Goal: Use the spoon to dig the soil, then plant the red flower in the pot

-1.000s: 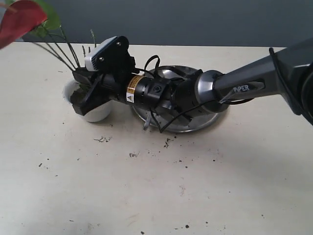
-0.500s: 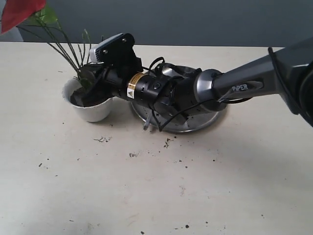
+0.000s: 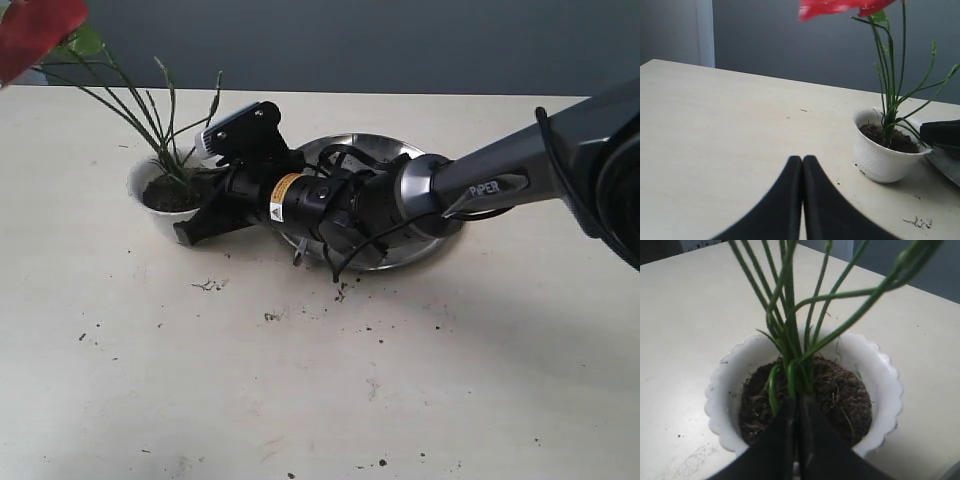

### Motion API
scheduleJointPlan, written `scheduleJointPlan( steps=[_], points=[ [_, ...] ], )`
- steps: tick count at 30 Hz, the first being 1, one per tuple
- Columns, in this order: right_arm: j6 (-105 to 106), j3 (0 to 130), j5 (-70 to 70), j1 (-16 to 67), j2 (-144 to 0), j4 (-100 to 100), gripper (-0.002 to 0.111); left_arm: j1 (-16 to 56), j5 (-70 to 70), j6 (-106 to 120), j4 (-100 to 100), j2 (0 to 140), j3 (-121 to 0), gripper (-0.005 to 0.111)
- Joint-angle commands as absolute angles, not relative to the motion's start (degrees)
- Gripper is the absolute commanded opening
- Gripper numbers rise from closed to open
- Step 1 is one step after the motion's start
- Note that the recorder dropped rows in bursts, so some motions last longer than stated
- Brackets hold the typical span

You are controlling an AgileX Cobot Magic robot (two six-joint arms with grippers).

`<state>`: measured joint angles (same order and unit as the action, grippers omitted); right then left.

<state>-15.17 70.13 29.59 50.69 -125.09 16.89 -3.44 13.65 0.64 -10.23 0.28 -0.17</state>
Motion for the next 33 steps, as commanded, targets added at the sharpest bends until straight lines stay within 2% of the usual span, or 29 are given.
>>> scheduleJointPlan(
  steps=[1, 18, 20, 23, 26, 33],
  points=[
    [-15.0, 69.4, 24.5, 50.0, -125.2, 16.0, -0.001, -3.3, 13.7, 0.6, -10.1, 0.0, 0.0, 0.000],
    [-15.2, 69.4, 25.4, 50.0, -124.8, 10.8, -0.001, -3.3, 13.7, 0.6, -10.1, 0.0, 0.0, 0.000],
    [-15.2, 69.4, 25.4, 50.0, -124.8, 10.7, 0.006, -3.3, 13.7, 0.6, -10.1, 0.0, 0.0, 0.000],
    [-15.2, 69.4, 25.4, 50.0, -124.7, 9.5, 0.024, -3.3, 13.7, 0.6, -10.1, 0.0, 0.0, 0.000],
    [-15.2, 69.4, 25.4, 50.0, -124.2, 8.3, 0.038, -3.3, 13.7, 0.6, -10.1, 0.0, 0.0, 0.000],
    [-15.0, 69.4, 27.4, 49.7, -121.4, 6.6, 0.040, -3.3, 13.7, 0.6, -10.1, 0.0, 0.0, 0.000]
  ],
)
